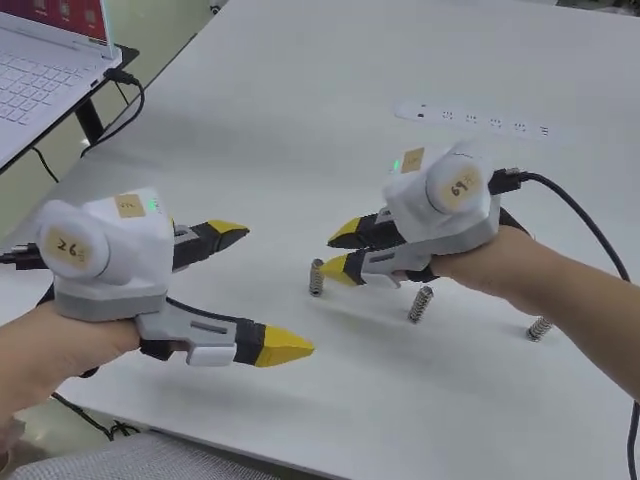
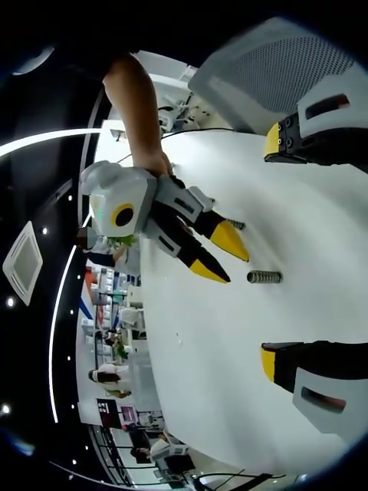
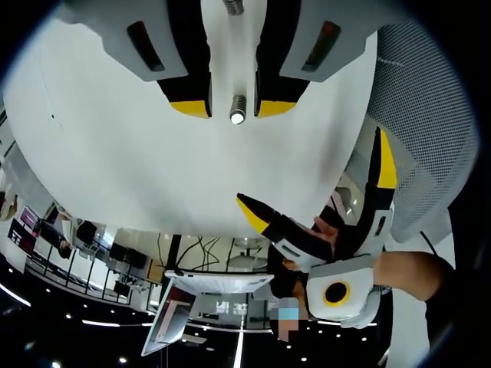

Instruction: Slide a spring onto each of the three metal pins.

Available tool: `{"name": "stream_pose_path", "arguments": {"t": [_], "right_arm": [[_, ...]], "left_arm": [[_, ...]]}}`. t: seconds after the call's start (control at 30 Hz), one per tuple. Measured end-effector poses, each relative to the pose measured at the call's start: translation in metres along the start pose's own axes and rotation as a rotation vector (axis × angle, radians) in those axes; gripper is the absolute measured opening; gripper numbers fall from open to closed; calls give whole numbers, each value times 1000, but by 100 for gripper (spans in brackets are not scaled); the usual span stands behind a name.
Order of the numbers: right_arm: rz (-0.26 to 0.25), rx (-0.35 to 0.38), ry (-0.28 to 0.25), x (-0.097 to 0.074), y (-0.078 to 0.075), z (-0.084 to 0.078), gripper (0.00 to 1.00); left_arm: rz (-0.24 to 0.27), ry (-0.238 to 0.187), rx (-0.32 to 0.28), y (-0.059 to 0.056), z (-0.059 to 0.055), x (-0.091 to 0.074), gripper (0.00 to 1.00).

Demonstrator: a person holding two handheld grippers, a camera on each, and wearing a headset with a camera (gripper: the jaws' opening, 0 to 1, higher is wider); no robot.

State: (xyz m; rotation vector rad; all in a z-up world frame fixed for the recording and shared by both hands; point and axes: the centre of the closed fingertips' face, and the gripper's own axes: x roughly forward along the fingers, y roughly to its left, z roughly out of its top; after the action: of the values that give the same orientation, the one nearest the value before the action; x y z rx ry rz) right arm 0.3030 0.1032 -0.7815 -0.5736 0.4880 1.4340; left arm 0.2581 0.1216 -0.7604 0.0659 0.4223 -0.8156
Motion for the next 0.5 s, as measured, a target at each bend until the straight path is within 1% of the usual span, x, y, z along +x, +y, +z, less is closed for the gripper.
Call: {"name": "stream_pose_path", "arguments": {"t": [0.17,0.2,0.27,0.4,0.43,0.5], "right_arm": [[-46,24,-31,-22,-5,-4,25],[-50,27,-34,-24,-5,-5,26],[-79,38,-43,-34,-11,-13,28],[-102,56,-51,-47,-11,-19,32],[-115,60,-58,-56,-10,-23,33],[-133,69,-70,-64,-10,-26,36]], "left_arm": [[-7,0,11,-1,6,4,94],[-8,1,12,-1,6,5,94],[-13,2,14,-2,7,7,94],[-20,5,21,-3,9,11,95],[-21,5,22,-4,10,12,95],[-26,4,23,-5,11,13,95]]}}
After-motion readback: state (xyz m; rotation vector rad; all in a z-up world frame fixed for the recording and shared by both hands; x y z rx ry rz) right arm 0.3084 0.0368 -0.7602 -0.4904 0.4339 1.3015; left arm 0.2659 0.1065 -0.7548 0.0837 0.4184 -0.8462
